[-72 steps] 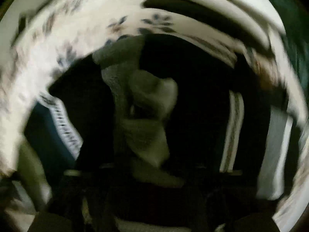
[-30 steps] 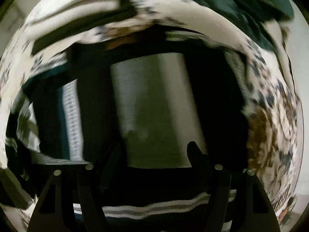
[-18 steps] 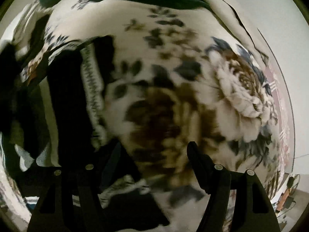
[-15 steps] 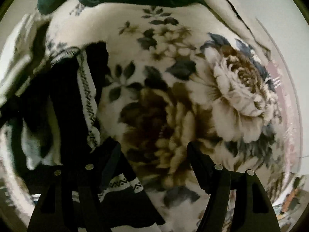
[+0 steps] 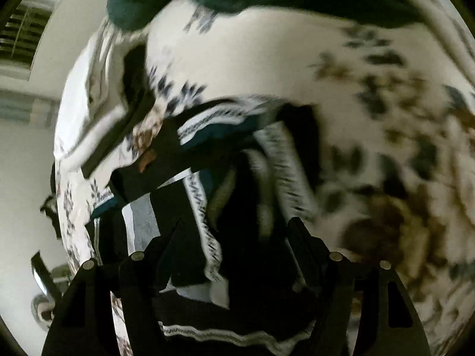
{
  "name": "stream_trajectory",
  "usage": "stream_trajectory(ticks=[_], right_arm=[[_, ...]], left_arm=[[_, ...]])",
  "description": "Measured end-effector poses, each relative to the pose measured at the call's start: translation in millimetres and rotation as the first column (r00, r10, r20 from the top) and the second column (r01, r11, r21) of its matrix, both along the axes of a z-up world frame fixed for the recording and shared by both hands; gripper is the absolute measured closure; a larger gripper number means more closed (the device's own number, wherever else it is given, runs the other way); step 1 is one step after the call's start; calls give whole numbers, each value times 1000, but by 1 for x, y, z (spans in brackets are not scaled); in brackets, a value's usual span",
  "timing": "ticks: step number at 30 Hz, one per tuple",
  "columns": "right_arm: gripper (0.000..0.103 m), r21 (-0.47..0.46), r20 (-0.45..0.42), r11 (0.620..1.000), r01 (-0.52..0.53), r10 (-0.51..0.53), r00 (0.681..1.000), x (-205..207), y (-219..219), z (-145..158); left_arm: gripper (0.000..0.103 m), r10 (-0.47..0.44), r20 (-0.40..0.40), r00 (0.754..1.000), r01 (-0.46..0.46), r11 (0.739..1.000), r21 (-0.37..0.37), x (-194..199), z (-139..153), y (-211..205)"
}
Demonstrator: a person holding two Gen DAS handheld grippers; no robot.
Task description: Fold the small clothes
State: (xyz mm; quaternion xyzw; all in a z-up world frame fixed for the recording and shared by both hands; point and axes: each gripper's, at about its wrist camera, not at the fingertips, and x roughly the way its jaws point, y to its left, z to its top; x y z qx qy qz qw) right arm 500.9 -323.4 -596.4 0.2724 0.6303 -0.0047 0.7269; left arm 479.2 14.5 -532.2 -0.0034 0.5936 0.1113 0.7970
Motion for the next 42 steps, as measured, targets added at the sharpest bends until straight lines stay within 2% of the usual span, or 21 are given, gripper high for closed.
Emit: stream_trajectory(ticks=[1, 3, 7, 9, 11, 12, 14, 15, 17, 19, 21, 24, 26, 28, 32, 33, 34, 36, 39, 42], right_arm=[[98, -26, -17, 999, -19, 19, 1000, 7, 5, -5], [99, -114, -5, 993, -2, 2, 1000, 4, 8, 8], [100, -184, -10, 981, 67, -70, 997, -15, -17, 29], [100, -216, -62, 974, 67, -82, 995, -18, -24, 19], [100, -215, -154, 976, 18, -52, 987, -16, -22, 2], [98, -225, -186, 974, 3, -46, 981, -16, -22, -1], [78, -290, -207, 957, -14, -48, 977, -16, -18, 6], [64, -344, -180, 939, -8, -58, 982, -17, -13, 19], [57, -387, -96, 922, 14, -55, 994, -22, 1, 44], [46, -353, -47, 936, -8, -9, 999, -22, 29, 58], [46, -290, -62, 951, -102, 88, 994, -18, 70, 51], [46, -293, -162, 928, -229, 188, 969, -13, 116, 7], [46, -332, -258, 900, -283, 202, 945, -13, 127, -27], [46, -328, -281, 900, -286, 196, 940, -15, 127, -40], [46, -321, -230, 918, -232, 162, 960, -22, 115, -8], [36, -318, -217, 923, -215, 150, 965, -25, 110, 1], [20, -307, -203, 931, -200, 141, 969, -28, 105, 10], [9, -270, -172, 948, -166, 122, 977, -35, 89, 30], [9, -227, -146, 965, -130, 98, 984, -49, 55, 61], [9, -171, -141, 978, -116, 92, 986, -66, 21, 74]], left_arm=[[10, -9, -12, 1000, 9, 1000, -2, 4, -6, -1], [10, -38, -28, 999, 38, 999, -13, 12, -18, -6], [8, -90, -48, 995, 90, 996, -15, 25, -31, -7], [8, -99, -53, 994, 98, 995, -20, 32, -35, -1], [8, -82, -61, 995, 79, 995, -57, 35, -33, 13], [8, -78, -58, 995, 74, 995, -63, 34, -29, 17], [8, -80, -59, 995, 76, 995, -58, 28, -17, 23], [8, -91, -36, 995, 88, 993, -74, 21, -6, 25], [8, -122, -13, 992, 121, 990, -77, 10, 5, 23], [8, -177, 9, 984, 177, 982, -62, -2, 10, 15], [8, -240, -4, 971, 240, 971, -9, -13, 1, 3], [8, -274, -97, 957, 279, 960, 37, -27, -34, 3], [8, -245, -106, 964, 244, 970, -21, -37, -41, 16], [8, -211, -78, 974, 207, 977, -55, -46, -32, 27], [8, -170, -15, 985, 168, 983, -73, -63, -3, 42], [8, -156, 5, 988, 156, 985, -72, -71, 6, 42], [8, -149, 14, 989, 149, 986, -70, -74, 12, 42], [8, -121, 35, 992, 123, 990, -72, -88, 27, 38], [8, -97, 61, 993, 103, 990, -95, -98, 49, 25], [8, -114, 49, 992, 120, 984, -129, -109, 62, 1]])
